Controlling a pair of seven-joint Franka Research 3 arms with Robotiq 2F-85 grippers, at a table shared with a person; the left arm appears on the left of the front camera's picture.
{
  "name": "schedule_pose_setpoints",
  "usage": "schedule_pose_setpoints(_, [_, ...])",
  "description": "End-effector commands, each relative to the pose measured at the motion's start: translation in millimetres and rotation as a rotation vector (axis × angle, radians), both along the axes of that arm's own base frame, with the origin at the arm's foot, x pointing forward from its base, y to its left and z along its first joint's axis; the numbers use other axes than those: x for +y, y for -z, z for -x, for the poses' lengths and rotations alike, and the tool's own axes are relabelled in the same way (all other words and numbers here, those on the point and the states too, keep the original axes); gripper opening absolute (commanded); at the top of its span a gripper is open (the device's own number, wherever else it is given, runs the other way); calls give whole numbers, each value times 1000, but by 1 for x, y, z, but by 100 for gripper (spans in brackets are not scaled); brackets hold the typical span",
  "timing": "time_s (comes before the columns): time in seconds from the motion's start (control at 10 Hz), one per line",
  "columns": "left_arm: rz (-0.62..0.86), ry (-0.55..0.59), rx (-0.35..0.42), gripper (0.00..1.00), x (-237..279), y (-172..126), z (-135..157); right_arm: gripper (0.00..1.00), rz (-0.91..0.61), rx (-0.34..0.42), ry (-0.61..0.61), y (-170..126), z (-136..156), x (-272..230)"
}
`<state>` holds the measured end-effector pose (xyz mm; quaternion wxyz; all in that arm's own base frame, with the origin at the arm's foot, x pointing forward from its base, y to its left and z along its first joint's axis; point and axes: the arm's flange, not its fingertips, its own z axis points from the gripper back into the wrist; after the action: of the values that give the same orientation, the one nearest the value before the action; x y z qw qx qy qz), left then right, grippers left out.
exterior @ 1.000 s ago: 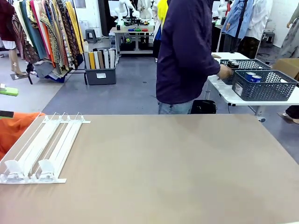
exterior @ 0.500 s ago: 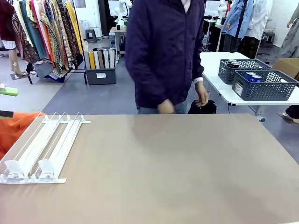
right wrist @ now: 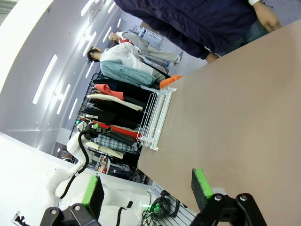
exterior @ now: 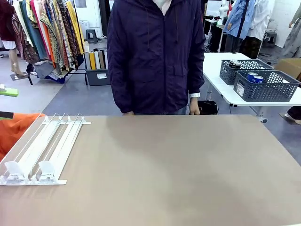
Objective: Retrieve and store the cans from the dispenser.
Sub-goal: Pick up one can from the Automatic Can Dispenser and place it in the middle of the table.
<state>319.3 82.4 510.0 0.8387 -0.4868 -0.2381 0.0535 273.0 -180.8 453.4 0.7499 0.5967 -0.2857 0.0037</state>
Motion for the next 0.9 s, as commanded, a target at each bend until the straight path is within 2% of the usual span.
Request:
schedule_pose_setpoints(0.0, [13,3,-10,100,0,-2,-1,100,-15,-35,10,-4,-4,0])
schedule_pose_setpoints(0.8, [13,3,-10,100,0,-2,-1,100,-15,-35,10,-4,-4,0])
